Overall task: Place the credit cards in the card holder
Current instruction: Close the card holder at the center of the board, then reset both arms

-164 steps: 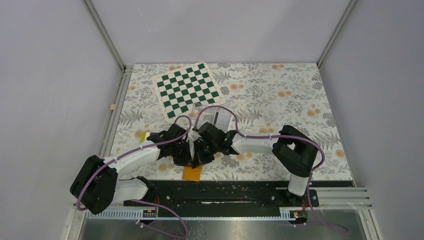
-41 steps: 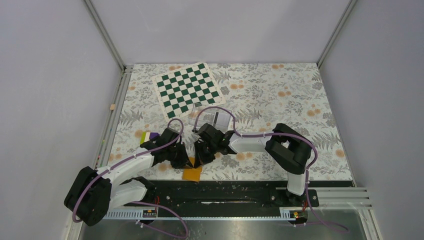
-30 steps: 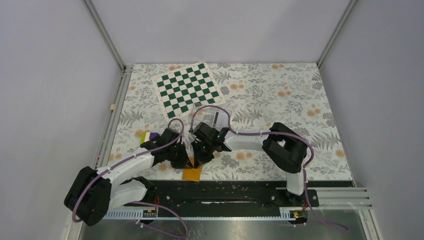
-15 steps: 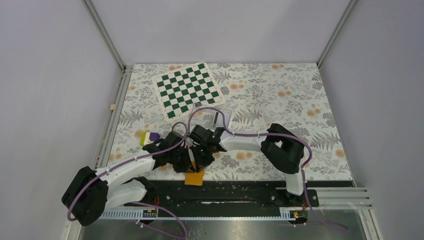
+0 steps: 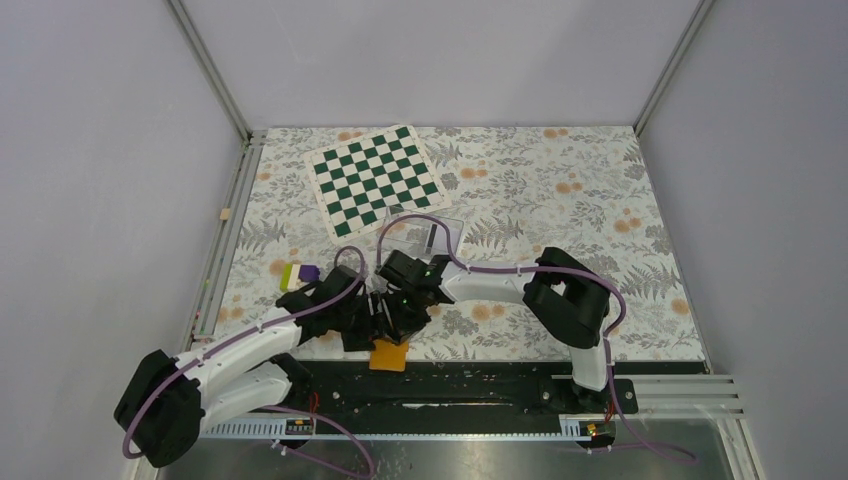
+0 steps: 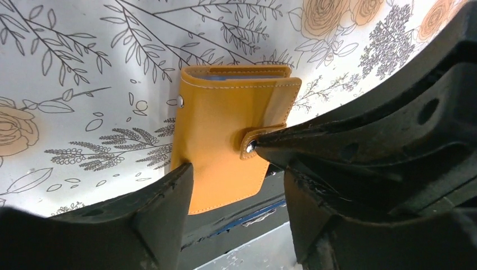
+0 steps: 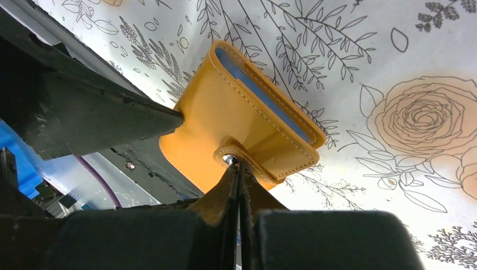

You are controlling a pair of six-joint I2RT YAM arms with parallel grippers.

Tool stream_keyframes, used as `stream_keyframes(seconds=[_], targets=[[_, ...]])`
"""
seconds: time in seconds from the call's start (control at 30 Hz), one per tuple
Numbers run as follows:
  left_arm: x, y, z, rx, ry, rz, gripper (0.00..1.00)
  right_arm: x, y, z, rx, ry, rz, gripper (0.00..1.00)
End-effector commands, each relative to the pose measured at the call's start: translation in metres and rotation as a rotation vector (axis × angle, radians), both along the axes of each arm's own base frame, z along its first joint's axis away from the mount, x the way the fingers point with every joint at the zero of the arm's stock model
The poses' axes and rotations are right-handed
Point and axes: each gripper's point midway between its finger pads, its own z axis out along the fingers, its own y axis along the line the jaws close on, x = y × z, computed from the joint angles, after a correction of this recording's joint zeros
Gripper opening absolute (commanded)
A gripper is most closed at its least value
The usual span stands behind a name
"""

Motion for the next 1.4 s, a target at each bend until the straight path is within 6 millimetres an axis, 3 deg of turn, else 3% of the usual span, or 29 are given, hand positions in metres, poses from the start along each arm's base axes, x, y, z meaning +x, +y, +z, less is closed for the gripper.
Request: stream_keyframes(seconds=[0.0, 0.17, 0.33, 0.57, 0.77, 1.0, 1.07, 1.2, 1.37], targets=[[0.032, -0.012, 0.029, -0.049, -0.113, 0.032, 0.66, -0.021, -0.047, -0.039, -0.207, -0.001, 0.047, 0.00], [0.050, -0.007, 0.043, -0.102, -0.149, 0.096, 0.73, -0.017, -0.037, -0.027, -0.157, -0.014, 0.049, 0.00], [0.067, 0.008, 0.060, -0.130, -0.207, 0.166, 0.84, -0.010, -0.015, -0.001, -0.063, -0.048, 0.062, 0.02], [0.090, 0.023, 0.100, -0.190, -0.364, 0.209, 0.98, -0.005, 0.008, 0.032, 0.037, -0.058, 0.061, 0.07], [0.106, 0.037, 0.123, -0.170, -0.463, 0.248, 0.99, -0.004, 0.020, 0.053, 0.101, -0.060, 0.051, 0.08], [0.126, 0.060, 0.129, -0.051, -0.485, 0.296, 0.99, 0.007, 0.019, 0.061, 0.136, -0.062, -0.004, 0.11], [0.133, 0.068, 0.134, -0.008, -0.520, 0.312, 0.99, 0.020, 0.010, 0.063, 0.129, -0.088, -0.047, 0.20], [0.151, 0.084, 0.151, 0.062, -0.624, 0.352, 0.99, 0.062, -0.019, 0.076, 0.140, -0.162, -0.164, 0.49], [0.176, 0.105, 0.176, 0.147, -0.773, 0.415, 0.99, 0.113, -0.069, 0.101, 0.144, -0.309, -0.311, 0.79]])
